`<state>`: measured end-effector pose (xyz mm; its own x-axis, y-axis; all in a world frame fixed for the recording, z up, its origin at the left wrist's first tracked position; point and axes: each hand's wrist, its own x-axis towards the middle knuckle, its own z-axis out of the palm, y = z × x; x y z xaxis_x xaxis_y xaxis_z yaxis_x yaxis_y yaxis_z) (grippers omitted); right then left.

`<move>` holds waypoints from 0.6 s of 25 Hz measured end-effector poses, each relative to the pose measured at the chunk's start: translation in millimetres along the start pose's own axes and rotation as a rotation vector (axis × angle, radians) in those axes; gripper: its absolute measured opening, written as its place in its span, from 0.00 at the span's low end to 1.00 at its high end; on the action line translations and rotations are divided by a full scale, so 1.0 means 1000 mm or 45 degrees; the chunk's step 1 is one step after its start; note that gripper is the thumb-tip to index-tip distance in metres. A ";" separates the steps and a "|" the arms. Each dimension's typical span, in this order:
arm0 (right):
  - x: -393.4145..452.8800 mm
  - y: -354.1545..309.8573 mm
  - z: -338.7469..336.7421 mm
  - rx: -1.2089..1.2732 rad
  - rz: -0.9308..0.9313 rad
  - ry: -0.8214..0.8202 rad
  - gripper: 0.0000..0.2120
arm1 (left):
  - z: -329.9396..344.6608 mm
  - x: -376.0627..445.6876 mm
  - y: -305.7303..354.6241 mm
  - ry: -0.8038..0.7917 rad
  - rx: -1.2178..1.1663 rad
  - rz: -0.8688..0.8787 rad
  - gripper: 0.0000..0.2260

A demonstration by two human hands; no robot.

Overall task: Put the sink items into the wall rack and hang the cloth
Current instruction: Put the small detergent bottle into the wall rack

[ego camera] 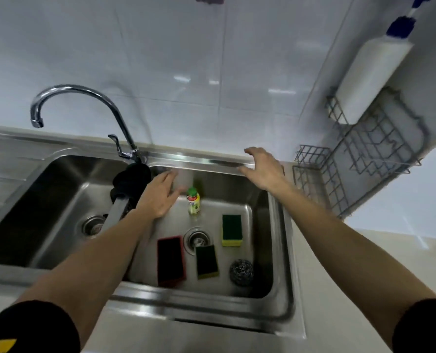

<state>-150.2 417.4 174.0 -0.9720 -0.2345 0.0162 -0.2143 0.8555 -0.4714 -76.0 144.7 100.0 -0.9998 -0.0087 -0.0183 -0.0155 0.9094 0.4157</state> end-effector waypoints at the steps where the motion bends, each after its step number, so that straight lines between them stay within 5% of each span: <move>1: 0.003 -0.004 0.027 0.005 0.021 -0.076 0.28 | 0.003 -0.008 -0.020 0.004 0.048 -0.049 0.27; 6: 0.021 -0.025 0.147 0.065 0.190 -0.379 0.28 | 0.036 -0.042 -0.106 -0.138 0.314 -0.257 0.31; 15: 0.057 -0.028 0.266 0.325 0.584 -0.308 0.33 | 0.069 -0.056 -0.148 -0.073 0.676 -0.182 0.37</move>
<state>-174.1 256.8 -46.5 -0.9038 0.0100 -0.4279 0.2834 0.7632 -0.5807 -16.5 39.3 -23.8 -0.9857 -0.1383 -0.0967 -0.1275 0.9857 -0.1103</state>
